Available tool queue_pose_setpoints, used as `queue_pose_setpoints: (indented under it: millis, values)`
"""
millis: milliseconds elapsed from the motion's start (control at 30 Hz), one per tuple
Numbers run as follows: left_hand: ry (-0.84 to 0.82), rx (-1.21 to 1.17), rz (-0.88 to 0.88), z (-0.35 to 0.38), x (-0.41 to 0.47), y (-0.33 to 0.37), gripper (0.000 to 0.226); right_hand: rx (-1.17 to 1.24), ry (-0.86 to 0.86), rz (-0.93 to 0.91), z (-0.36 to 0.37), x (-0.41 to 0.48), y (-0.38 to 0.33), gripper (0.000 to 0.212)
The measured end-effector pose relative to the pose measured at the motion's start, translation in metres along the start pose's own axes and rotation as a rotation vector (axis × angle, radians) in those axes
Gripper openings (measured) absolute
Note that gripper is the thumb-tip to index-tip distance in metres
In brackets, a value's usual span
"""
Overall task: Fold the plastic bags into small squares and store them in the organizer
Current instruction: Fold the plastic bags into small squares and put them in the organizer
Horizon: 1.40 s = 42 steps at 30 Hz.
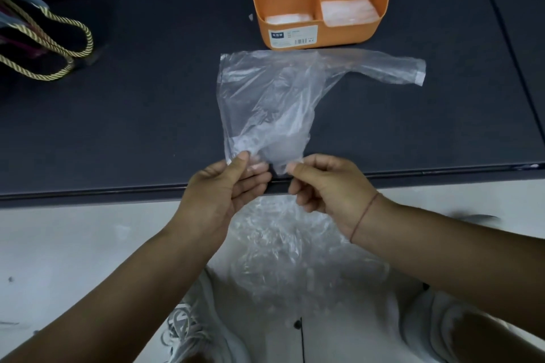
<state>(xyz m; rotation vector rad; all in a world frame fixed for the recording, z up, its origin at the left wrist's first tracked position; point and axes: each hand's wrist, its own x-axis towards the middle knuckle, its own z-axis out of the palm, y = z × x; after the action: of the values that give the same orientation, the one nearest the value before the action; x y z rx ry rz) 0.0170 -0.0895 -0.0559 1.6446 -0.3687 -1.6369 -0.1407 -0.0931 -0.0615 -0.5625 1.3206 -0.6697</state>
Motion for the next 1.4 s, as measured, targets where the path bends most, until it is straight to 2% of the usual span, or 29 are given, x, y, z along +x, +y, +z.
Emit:
queue_pose_setpoints:
  millis: [267, 367, 533, 700, 767, 867, 933, 1100, 1200, 1267, 1300, 1367, 1400]
  values:
    - [0.066, -0.050, 0.029, -0.015, 0.016, 0.016, 0.021, 0.055, 0.220, -0.088, -0.087, -0.008, -0.037, 0.026]
    - [0.057, -0.025, 0.019, -0.014, 0.017, 0.017, 0.023, 0.096, 0.276, -0.109, -0.115, -0.006, -0.047, 0.024]
    - [0.067, 0.002, 0.017, -0.017, 0.016, 0.017, 0.022, 0.013, 0.353, -0.103, -0.154, -0.004, -0.053, 0.012]
    - [0.047, 0.092, -0.051, -0.026, 0.017, 0.018, 0.014, -0.086, 0.470, -0.073, -0.183, -0.008, -0.056, 0.013]
    - [0.007, 0.155, -0.089, -0.028, 0.016, 0.020, 0.020, -0.114, 0.449, -0.031, -0.183, -0.010, -0.057, 0.018]
    - [-0.001, 0.210, -0.082, -0.027, 0.017, 0.027, 0.041, -0.229, 0.369, 0.017, -0.169, -0.009, -0.055, 0.032]
    - [0.042, 0.231, -0.046, -0.028, 0.019, 0.032, 0.044, -0.328, 0.346, -0.007, -0.158, -0.003, -0.052, 0.031]
    - [0.071, 0.428, 0.025, -0.028, 0.022, 0.028, 0.020, -0.648, 0.393, -0.084, -0.154, 0.010, -0.048, 0.018]
    - [0.015, 0.597, 0.031, -0.028, 0.017, 0.027, 0.022, -0.846, 0.464, -0.127, -0.160, 0.008, -0.046, 0.020]
    - [0.074, 0.811, 0.123, -0.030, 0.016, 0.030, 0.029, -1.005, 0.532, -0.193, -0.156, 0.006, -0.048, 0.018]
    - [0.177, 0.961, 0.255, -0.032, 0.018, 0.031, 0.031, -1.057, 0.570, -0.266, -0.150, 0.005, -0.051, 0.015]
    - [0.411, 1.196, 0.693, -0.030, 0.025, 0.036, 0.028, -1.025, 0.611, -0.532, -0.126, 0.004, -0.057, 0.008]
    - [0.422, 1.253, 0.919, -0.024, 0.030, 0.038, 0.027, -0.977, 0.594, -0.715, -0.108, 0.005, -0.059, 0.011]
